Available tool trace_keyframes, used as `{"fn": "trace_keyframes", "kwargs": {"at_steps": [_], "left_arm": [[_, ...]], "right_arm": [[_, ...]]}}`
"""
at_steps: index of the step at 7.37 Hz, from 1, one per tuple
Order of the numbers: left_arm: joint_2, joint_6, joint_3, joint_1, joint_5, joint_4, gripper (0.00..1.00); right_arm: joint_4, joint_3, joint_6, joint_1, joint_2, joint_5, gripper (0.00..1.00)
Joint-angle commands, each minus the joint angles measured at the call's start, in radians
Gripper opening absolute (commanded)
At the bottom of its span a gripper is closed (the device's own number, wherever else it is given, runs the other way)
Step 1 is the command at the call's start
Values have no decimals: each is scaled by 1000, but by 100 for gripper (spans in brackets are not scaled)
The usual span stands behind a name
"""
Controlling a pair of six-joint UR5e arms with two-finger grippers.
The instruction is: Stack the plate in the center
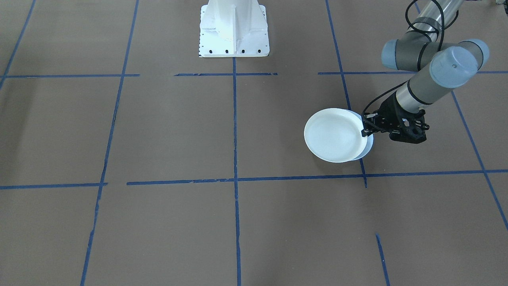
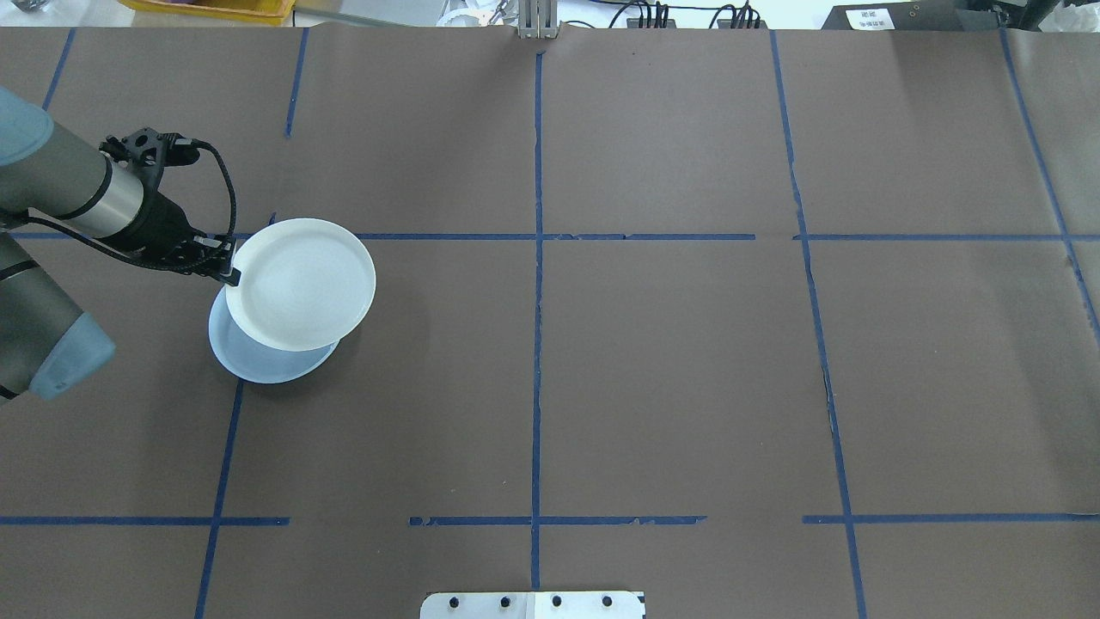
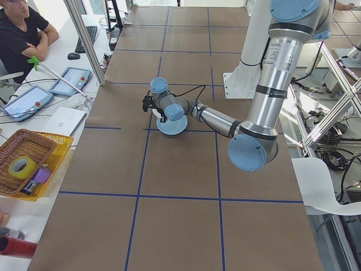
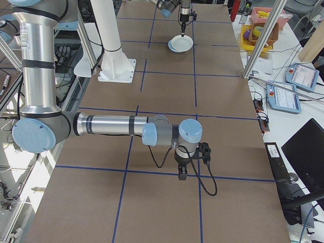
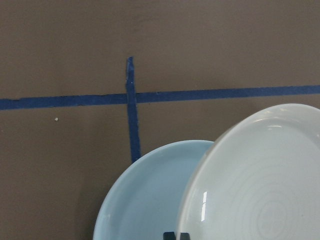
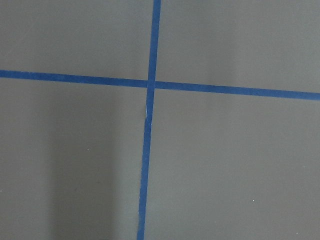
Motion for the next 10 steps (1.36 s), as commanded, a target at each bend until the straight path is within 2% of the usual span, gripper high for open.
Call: {"fn": "trace_keyframes", "kwargs": {"at_steps": [1,6,7,10], "left_arm": [[36,60,11,-33,-4,-1,0],[46,72,15,-34,-8,-1,0],[46,79,26,-33,-8,-4,99],[53,88,21,-31,-9,-20,100]], "right_arm": [[0,0,0,0,0,0,100],[0,0,0,0,0,0,100],[0,0,0,0,0,0,100],[0,0,0,0,0,0,100]]}}
